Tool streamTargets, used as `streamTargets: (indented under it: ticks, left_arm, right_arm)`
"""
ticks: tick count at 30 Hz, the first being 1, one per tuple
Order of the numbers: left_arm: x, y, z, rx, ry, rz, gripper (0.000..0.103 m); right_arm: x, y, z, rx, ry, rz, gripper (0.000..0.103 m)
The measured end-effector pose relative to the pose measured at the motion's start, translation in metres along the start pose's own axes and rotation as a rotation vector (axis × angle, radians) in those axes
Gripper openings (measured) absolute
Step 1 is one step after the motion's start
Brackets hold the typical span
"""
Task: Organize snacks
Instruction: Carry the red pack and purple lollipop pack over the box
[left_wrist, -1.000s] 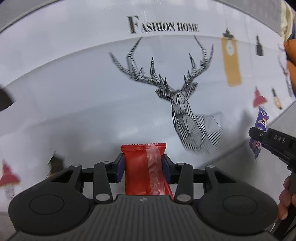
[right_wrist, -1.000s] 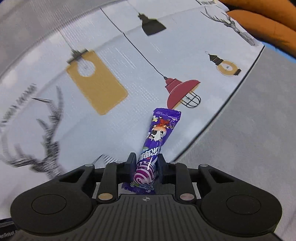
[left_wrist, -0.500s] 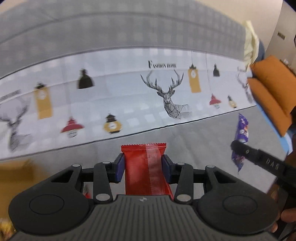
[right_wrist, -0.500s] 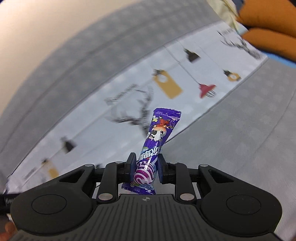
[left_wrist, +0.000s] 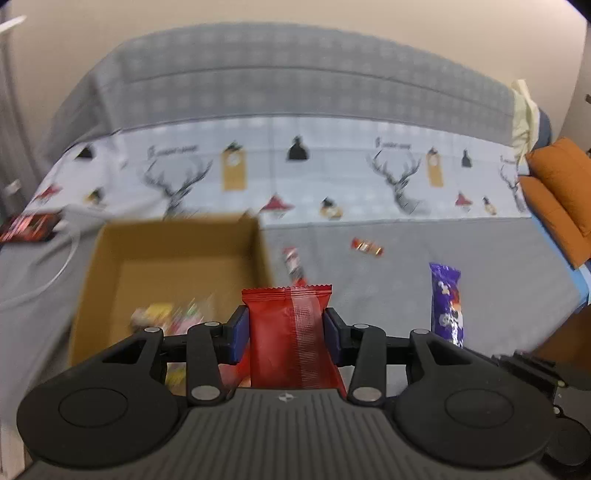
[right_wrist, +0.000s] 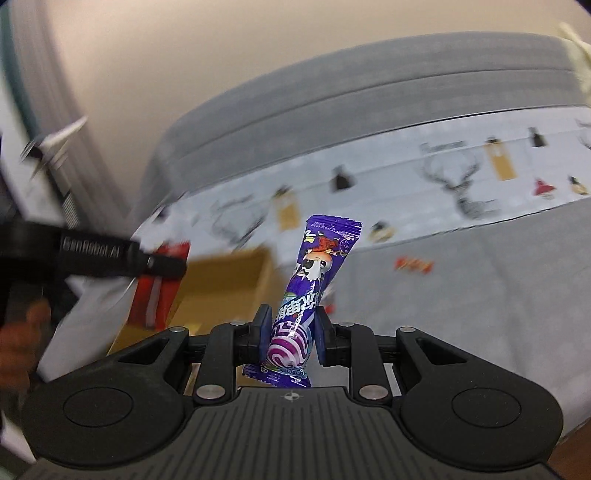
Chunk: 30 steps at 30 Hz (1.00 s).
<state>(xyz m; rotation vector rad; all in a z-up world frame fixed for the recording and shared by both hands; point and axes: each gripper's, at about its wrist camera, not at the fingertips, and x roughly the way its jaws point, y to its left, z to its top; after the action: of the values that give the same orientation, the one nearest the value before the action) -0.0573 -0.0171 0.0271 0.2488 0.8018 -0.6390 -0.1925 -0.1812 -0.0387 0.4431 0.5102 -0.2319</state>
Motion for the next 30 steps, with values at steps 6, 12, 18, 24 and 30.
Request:
streamTargets:
  ticks: [6,12,18,24,30]
  left_arm:
    - [-0.046,0.038,-0.056,-0.061,-0.032,0.065,0.047]
    - [-0.079,0.060,-0.096,-0.091,-0.069,0.114,0.047]
    - [-0.092,0.070,-0.118,-0.102,-0.080,0.116,0.047]
    - [-0.096,0.077,-0.121,-0.125,-0.080,0.125,0.047]
    - [-0.090,0.085,-0.124,-0.158,-0.037,0.133,0.047]
  right_arm:
    - [-0.024,0.071,-0.035,-0.165,0.038,0.083,0.026]
    - [-0.045,0.112,-0.050,-0.232,0.043,0.114,0.026]
    - [-0.059,0.134,-0.063,-0.279,0.048,0.112,0.026]
    - [-0.064,0.150,-0.064,-0.324,0.039,0.097,0.026]
    - [-0.062,0.159,-0.066,-0.346,0.056,0.090,0.026]
